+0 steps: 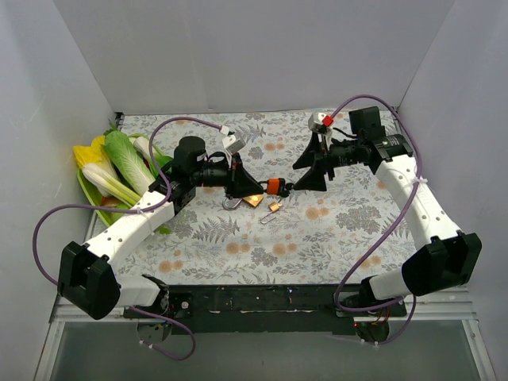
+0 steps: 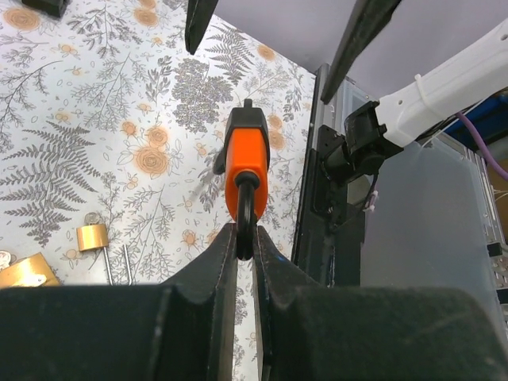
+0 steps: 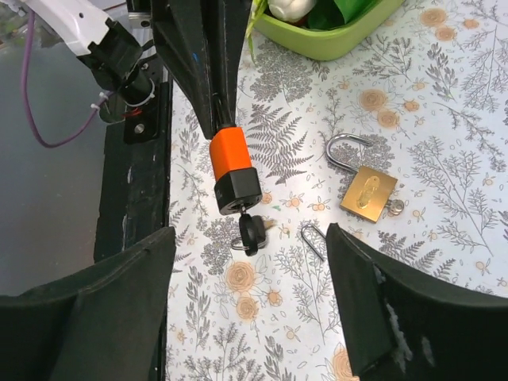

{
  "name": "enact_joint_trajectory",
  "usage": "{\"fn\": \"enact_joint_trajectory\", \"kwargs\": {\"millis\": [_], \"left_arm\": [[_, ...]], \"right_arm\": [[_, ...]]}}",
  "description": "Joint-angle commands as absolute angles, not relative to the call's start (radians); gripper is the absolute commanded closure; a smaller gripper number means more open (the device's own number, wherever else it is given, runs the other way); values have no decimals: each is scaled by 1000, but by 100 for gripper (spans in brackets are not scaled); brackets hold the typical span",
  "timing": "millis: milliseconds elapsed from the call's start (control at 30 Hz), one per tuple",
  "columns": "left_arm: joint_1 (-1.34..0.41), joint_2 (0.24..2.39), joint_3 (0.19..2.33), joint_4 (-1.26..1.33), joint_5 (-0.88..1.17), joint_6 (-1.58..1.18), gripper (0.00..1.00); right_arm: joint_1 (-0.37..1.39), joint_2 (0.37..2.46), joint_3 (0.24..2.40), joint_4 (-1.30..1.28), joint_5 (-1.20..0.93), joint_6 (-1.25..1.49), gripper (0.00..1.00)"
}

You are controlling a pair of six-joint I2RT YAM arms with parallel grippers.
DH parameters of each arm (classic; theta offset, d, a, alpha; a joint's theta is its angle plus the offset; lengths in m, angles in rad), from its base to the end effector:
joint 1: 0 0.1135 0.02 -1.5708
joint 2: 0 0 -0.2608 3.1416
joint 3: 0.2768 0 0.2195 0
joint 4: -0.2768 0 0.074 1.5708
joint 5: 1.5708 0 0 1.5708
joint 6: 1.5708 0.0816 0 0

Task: Lock with the key
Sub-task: Lock the lock, then place the key at the center of the board.

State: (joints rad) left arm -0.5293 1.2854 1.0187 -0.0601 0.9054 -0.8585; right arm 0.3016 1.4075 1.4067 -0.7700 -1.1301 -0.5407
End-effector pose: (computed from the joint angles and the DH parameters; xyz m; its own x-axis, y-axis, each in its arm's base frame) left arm 0.2126 -0.1987 0.3260 -0.9038 -0.0127 -0.4279 0.4143 0.2251 -0.8819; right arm 0.2329 0.1497 0.3548 -0.1863 -0.2879 -0.9394 -0.9822 0.0775 0.1710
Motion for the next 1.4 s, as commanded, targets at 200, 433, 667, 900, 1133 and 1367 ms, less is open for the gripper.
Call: {"fn": "enact_joint_trajectory", "kwargs": {"millis": [200,433,667,900,1133,1367], "left_arm": [[-532,1249,1080,-9,974,-877,100],[-532,1267,1089,-6,977,-899,100],[-532,1264,1077,28,960,-916,100],[-479,1262,1062,6,948,-897,100],[-397,1305,1095,-21,971,-845,100],[-391,1338,1094,-6,968,-865,100]], "right_arm": [[299,1434,1444,-884,-1160,-655,34],[316,1473,1451,-934,-1161,-692,55],[324,1460,1442,-940,-1158,-701,99],[267,1454,1442,-1063,-1141,-771,99],[36,1529,1447,-1290,-1114,-980,99],[-346,1692,1454,-1080,-907,-853,99]]}}
